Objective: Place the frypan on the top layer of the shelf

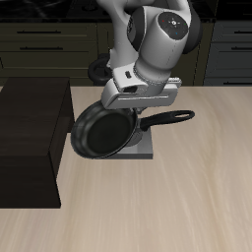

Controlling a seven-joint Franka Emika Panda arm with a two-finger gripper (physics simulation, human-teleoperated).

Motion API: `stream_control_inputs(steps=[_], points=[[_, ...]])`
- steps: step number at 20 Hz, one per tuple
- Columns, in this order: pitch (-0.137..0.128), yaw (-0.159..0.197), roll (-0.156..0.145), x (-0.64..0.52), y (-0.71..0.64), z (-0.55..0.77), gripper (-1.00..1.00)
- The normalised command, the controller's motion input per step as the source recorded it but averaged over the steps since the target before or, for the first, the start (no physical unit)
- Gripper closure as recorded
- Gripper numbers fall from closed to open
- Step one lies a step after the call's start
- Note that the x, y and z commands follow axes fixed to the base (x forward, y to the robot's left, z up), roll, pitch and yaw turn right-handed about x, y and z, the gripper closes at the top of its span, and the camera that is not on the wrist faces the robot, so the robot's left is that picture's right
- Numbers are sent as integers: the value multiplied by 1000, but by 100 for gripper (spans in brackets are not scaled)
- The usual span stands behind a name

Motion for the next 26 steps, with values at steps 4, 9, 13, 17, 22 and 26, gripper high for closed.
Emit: stream_control_inputs(steps=[4, 9, 13, 17, 22, 26], points=[[3, 1, -24, -40, -192, -9, 100], [-5, 6, -31, -38, -188, -4, 100], [-9, 5, -37, 7, -251, 2, 100], [4, 13, -41, -4, -281, 0, 100], [-10, 14, -32, 0, -244, 11, 100], [-1, -1, -20, 14, -159, 11, 100]])
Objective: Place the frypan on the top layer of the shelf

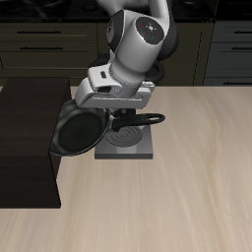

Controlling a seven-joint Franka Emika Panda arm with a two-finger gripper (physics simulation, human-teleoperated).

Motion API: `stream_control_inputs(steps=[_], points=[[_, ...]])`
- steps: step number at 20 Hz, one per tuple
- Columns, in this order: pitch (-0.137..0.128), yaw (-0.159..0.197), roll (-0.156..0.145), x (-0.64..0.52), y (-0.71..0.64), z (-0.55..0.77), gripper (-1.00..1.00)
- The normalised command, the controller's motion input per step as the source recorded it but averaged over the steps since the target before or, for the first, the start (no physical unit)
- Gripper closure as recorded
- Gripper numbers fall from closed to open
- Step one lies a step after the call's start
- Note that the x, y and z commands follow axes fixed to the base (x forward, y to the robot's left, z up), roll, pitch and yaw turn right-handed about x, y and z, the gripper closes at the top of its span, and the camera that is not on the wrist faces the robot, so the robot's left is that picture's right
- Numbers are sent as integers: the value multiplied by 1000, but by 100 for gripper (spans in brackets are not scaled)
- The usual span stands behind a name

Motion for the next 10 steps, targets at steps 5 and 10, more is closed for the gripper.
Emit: stream_control_inputs(steps=[5, 10], points=[[-16, 28, -44, -3, -265, 29, 100], [-16, 30, -58, 23, -329, 34, 100]])
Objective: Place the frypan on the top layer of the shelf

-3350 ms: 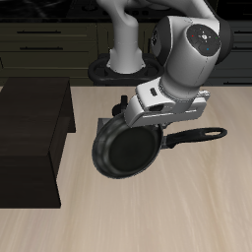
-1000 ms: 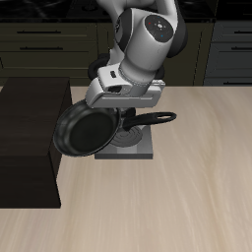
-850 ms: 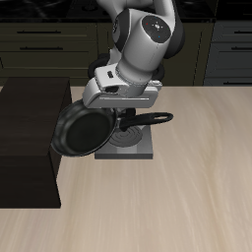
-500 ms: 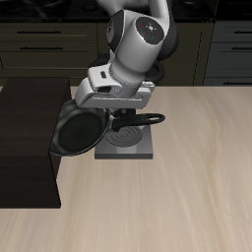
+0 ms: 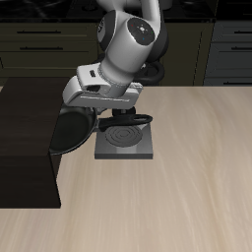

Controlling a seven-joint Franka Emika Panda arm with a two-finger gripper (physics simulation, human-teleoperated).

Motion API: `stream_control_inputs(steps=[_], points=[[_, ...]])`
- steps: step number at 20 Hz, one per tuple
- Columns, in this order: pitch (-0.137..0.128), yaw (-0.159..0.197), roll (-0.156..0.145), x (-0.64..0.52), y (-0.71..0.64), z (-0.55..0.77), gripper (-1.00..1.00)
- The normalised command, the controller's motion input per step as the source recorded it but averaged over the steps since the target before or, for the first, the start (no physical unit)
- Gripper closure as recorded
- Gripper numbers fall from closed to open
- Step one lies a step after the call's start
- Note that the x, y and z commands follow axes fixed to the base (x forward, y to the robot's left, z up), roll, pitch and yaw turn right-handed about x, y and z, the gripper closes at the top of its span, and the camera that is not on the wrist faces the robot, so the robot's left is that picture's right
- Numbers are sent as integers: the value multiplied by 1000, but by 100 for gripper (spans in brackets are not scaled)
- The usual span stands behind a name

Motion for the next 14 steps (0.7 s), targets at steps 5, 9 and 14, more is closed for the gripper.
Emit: stream_control_inputs(steps=[5, 9, 14], points=[[-10, 22, -68, 17, -437, 11, 100], [-16, 6, -54, 11, -346, 75, 100], [8, 3, -68, -8, -416, -24, 100]])
